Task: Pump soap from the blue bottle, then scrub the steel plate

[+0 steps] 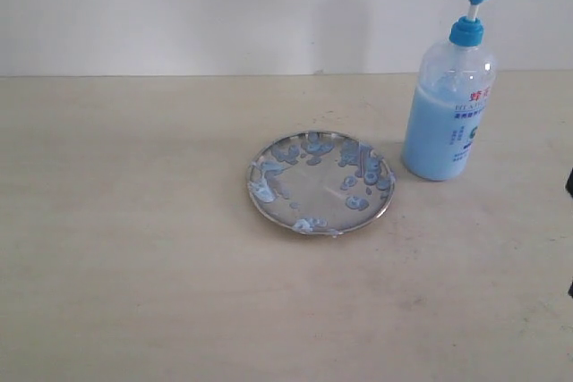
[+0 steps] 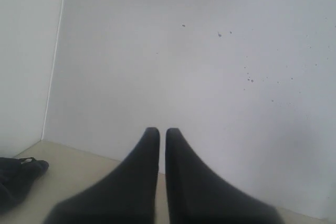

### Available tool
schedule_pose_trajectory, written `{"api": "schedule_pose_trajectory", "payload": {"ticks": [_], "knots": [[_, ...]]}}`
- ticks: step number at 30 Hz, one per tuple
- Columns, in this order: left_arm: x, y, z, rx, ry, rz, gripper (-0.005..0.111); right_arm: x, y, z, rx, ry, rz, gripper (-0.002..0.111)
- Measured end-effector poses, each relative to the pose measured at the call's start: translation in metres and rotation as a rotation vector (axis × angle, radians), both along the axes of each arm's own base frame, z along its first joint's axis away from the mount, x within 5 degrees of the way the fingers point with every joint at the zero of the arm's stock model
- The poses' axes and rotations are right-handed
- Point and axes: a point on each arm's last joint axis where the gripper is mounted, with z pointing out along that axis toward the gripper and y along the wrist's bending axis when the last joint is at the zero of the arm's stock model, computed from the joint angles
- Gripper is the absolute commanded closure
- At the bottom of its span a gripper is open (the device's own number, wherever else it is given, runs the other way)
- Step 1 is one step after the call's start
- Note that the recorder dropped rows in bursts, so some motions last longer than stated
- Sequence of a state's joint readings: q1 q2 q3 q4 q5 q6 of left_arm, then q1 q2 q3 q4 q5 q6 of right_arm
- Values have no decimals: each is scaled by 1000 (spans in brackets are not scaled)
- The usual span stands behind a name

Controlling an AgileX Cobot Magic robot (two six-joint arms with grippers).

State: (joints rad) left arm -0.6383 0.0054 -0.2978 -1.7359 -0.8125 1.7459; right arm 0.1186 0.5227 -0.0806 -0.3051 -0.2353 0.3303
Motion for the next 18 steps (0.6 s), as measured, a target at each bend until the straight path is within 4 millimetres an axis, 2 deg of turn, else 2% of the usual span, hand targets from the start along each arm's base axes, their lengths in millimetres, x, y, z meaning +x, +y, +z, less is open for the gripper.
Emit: {"api": "schedule_pose_trajectory", "payload": {"ticks": [6, 11, 18], "knots": [[0, 0, 0, -1, 1, -1, 103, -4, 0, -25, 154, 115, -26, 106], [0, 0, 0, -1, 1, -1, 103, -5, 0, -28, 290, 155, -54, 106], [0, 0, 0, -3, 2, -1, 103, -5, -2, -32, 282, 201, -77, 106]]}}
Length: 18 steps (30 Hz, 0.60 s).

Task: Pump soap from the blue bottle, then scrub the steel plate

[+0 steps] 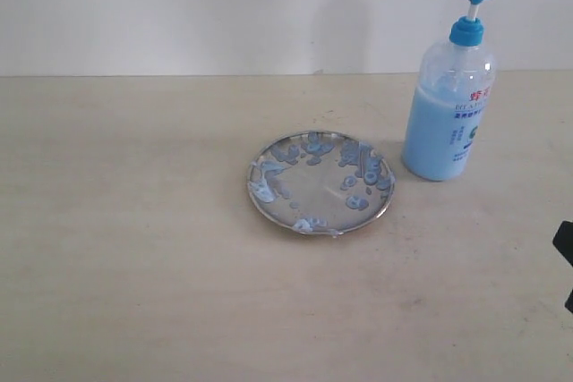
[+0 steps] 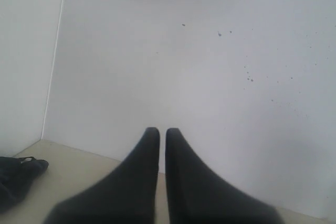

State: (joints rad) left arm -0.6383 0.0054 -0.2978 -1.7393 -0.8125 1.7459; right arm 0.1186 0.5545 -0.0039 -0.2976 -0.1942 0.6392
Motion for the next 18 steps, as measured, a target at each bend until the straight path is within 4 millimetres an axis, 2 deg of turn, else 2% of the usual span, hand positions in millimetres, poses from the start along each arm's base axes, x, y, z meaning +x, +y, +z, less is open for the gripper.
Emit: {"api": "schedule_pose_trajectory", "payload": {"ticks": [5, 8, 13, 15, 18], "knots": [[0, 0, 0, 0, 0, 0, 103, -1, -1, 0, -36, 0, 5, 106], [0, 0, 0, 0, 0, 0, 103, -7, -6, 8, -108, -93, -24, 106], [0, 0, 0, 0, 0, 0, 103, -33, -17, 22, -203, -288, -139, 106], [0, 0, 0, -2, 1, 0, 103, -41, -20, 17, -220, -256, -176, 106], [0, 0, 0, -2, 1, 0, 103, -45, -24, 3, -196, -106, -210, 106]]}}
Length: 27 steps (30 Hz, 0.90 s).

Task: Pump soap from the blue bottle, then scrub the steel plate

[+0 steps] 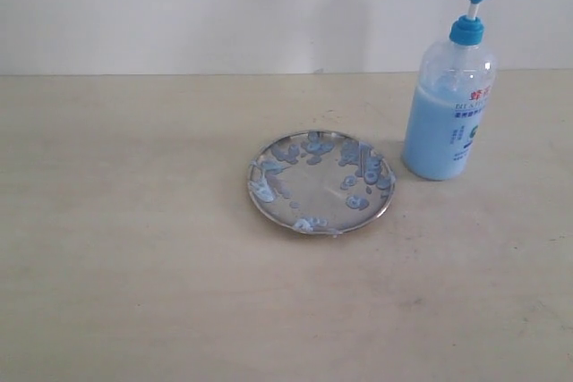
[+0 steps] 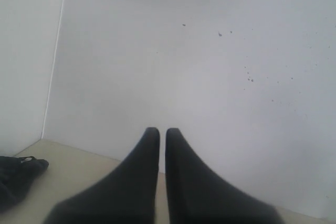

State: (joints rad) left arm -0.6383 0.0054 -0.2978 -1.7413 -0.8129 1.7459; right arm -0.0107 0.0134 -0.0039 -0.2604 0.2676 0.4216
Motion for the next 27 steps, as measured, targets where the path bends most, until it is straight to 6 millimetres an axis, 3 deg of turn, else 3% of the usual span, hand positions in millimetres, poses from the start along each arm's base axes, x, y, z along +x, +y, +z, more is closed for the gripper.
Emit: {"api": "schedule_pose_trajectory", "payload": {"ticks": [4, 8, 27], "knots": [[0, 0, 0, -2, 2, 1, 103, 0, 1, -17, 116, 198, -13, 106], [0, 0, 0, -2, 2, 3, 103, 1, 4, -21, 138, 252, 3, 106], [0, 0, 0, -2, 2, 3, 103, 6, 6, -10, 4, 135, 69, 106]]}}
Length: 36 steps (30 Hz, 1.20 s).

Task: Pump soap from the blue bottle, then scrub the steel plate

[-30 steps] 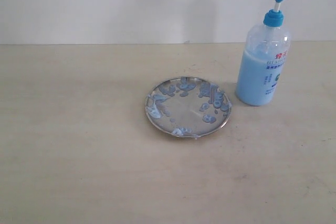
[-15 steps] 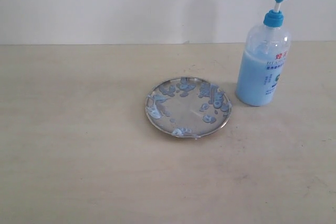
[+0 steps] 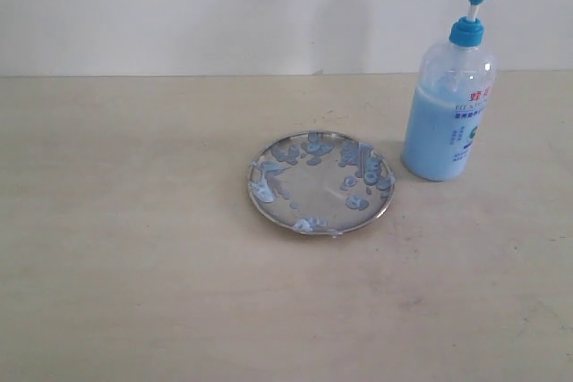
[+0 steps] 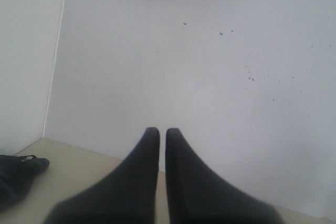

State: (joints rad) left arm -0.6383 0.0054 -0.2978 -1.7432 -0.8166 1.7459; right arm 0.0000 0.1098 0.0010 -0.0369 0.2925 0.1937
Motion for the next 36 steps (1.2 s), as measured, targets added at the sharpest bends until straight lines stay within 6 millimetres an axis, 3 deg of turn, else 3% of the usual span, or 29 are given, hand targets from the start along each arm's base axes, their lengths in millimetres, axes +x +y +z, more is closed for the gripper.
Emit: {"api": "schedule_pose_trajectory", "payload": {"ticks": [9, 17, 36], "knots": [[0, 0, 0, 0, 0, 0, 103, 0, 0, 0, 16, -4, -5, 106], [0, 0, 0, 0, 0, 0, 103, -6, -3, 5, -113, -85, -56, 106], [0, 0, 0, 0, 0, 0, 103, -7, -3, 4, -108, -77, -37, 106]]}}
